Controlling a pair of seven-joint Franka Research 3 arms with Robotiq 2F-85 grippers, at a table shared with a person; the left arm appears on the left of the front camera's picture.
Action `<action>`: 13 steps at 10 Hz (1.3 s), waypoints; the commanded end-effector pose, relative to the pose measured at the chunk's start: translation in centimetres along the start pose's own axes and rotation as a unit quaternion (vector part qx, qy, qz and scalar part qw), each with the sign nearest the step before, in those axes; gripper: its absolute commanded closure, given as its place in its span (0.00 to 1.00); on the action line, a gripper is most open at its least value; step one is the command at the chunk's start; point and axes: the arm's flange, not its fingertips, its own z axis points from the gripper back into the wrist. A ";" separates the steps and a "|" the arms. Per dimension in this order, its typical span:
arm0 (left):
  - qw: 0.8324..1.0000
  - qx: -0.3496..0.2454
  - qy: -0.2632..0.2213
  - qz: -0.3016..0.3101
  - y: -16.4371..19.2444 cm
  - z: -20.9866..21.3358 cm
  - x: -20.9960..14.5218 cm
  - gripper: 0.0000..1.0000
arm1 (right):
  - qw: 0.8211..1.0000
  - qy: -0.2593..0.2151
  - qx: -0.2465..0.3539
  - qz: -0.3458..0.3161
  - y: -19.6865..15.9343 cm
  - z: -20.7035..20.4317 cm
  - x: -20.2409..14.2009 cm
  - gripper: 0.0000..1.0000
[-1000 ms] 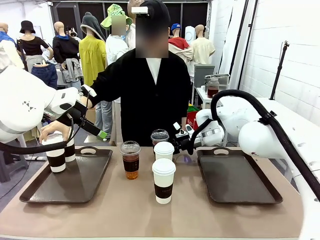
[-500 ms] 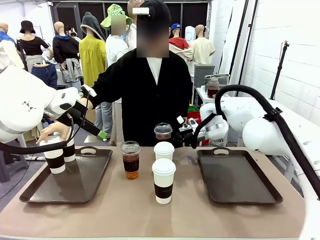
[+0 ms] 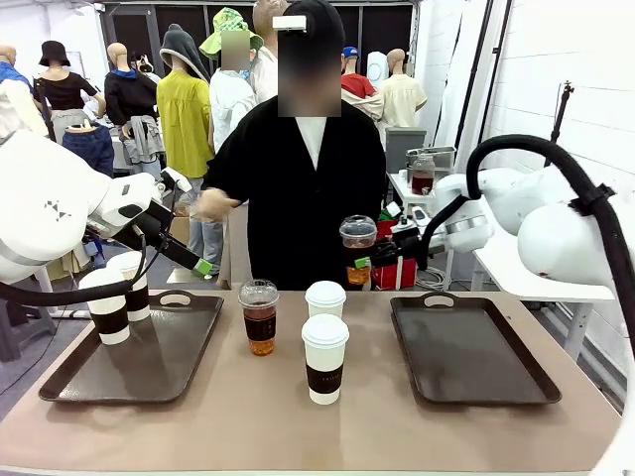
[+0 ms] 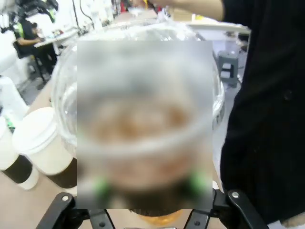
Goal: Distribute the coffee onto the tray.
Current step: Pick up one iced Americano and place it on the right Handle tray.
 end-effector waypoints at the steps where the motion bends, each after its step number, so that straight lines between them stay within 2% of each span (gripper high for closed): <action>1: 1.000 -0.008 -0.002 0.002 0.2 0.1 -0.2 0.00 | 1.000 -0.011 -0.011 -0.004 3.0 2.8 -0.6 0.29; 6: 1.000 -0.008 -0.002 0.002 0.2 0.1 -0.2 0.00 | 0.999 -0.035 -0.034 -0.001 6.0 9.7 -5.2 0.29; 9: 1.000 -0.008 -0.002 0.002 0.2 0.1 -0.2 0.00 | 0.997 -0.053 -0.050 -0.008 7.6 11.5 -8.4 0.29; 13: 1.000 -0.008 -0.002 0.002 0.2 0.1 -0.2 0.00 | 0.998 -0.042 -0.048 -0.010 8.2 11.6 -12.6 0.29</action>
